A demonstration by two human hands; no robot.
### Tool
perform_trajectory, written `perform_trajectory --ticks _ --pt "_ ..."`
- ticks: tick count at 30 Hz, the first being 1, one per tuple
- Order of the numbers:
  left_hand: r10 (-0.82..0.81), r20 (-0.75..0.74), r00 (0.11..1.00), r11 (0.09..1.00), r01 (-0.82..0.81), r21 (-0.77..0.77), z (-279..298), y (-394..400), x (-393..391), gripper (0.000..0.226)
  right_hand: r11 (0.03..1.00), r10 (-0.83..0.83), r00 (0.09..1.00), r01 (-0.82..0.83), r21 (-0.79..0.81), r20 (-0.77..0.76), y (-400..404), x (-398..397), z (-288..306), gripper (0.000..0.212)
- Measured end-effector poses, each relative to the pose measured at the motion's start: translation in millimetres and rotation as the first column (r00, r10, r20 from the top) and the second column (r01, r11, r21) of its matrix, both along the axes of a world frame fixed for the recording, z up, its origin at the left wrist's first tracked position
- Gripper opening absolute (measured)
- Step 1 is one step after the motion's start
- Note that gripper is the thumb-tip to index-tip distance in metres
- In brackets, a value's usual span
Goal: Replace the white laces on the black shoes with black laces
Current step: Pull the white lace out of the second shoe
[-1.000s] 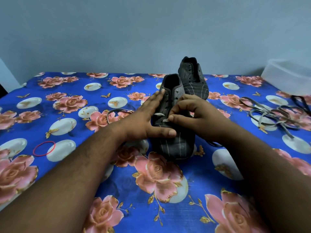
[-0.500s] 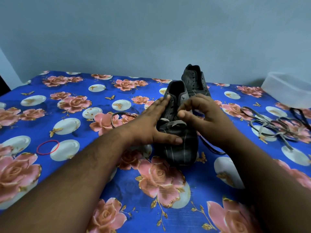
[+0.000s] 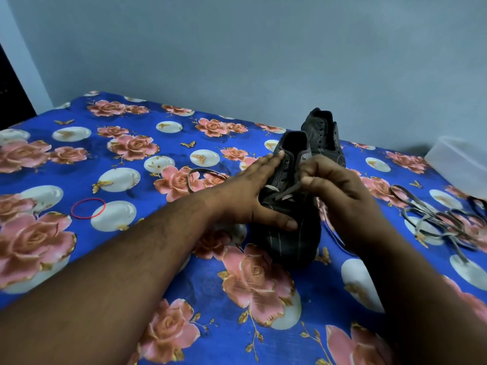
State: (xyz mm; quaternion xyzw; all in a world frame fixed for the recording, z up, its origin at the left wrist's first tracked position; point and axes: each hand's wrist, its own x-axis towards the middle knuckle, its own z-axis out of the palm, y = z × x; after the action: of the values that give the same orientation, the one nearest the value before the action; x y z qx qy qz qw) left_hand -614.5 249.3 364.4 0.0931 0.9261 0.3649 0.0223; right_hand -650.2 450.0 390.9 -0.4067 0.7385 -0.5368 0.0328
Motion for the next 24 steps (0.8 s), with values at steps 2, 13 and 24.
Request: perform_trajectory --ticks 2,13,24 --pt "0.003 0.0 1.0 1.0 -0.003 -0.006 -0.9 -0.4 -0.4 0.136 0.996 -0.04 0.993 0.048 -0.072 0.11 0.1 1.4 2.1 0.017" --pt "-0.009 0.012 1.0 1.0 0.009 -0.009 -0.6 0.4 -1.1 0.136 0.928 -0.093 0.799 0.287 0.24 -0.595 -3.6 -2.5 -5.9 0.032" --pt "-0.004 0.004 1.0 1.0 0.004 0.007 -1.9 0.5 -1.5 0.138 0.969 -0.202 0.979 0.198 -0.148 -0.014 -4.4 -0.1 -0.3 0.018"
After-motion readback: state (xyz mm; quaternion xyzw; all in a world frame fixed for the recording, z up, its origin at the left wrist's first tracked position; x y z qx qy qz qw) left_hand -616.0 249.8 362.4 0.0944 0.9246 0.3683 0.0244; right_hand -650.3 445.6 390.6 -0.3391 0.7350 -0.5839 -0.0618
